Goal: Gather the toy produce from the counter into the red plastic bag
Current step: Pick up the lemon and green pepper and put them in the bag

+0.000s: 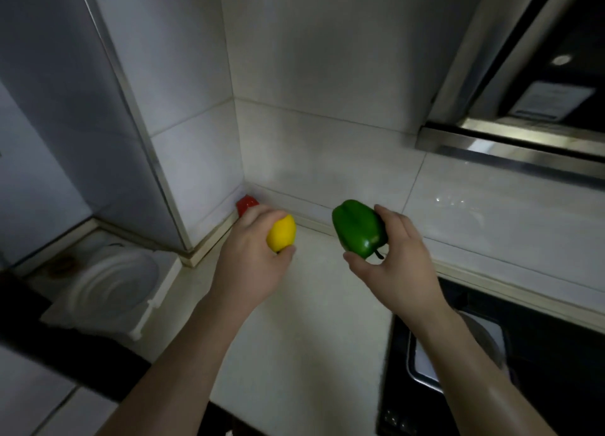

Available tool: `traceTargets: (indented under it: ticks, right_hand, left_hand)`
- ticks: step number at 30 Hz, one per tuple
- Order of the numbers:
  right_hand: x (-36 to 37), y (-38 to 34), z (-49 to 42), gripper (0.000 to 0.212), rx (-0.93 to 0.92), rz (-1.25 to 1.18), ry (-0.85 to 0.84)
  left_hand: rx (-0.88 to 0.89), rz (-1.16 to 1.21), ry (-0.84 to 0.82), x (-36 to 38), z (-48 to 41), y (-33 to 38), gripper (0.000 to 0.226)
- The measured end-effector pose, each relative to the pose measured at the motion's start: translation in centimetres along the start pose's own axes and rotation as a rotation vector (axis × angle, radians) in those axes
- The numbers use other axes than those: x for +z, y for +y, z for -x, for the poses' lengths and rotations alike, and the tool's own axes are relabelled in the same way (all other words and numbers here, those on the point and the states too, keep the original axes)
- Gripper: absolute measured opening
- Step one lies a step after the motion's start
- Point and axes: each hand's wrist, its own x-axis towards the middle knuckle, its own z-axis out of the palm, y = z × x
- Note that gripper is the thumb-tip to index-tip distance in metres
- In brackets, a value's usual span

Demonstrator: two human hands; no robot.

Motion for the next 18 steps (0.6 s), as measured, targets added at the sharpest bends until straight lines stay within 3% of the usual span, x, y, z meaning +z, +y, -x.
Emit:
traceTargets:
  ticks: [9, 18]
  right_hand:
    - [-1.2, -2.5, 5.3, 0.083, 0.078, 0.053, 0.076]
    - [-6.7, -0.7, 9.6, 0.082, 0.133, 0.038, 0.146]
  left_hand:
    - [0.089, 0.074, -0.053, -1.9, 2.1, 0.3, 0.053]
    - [0.166, 0.123, -0.083, -0.6, 4.5, 6.2, 0.051]
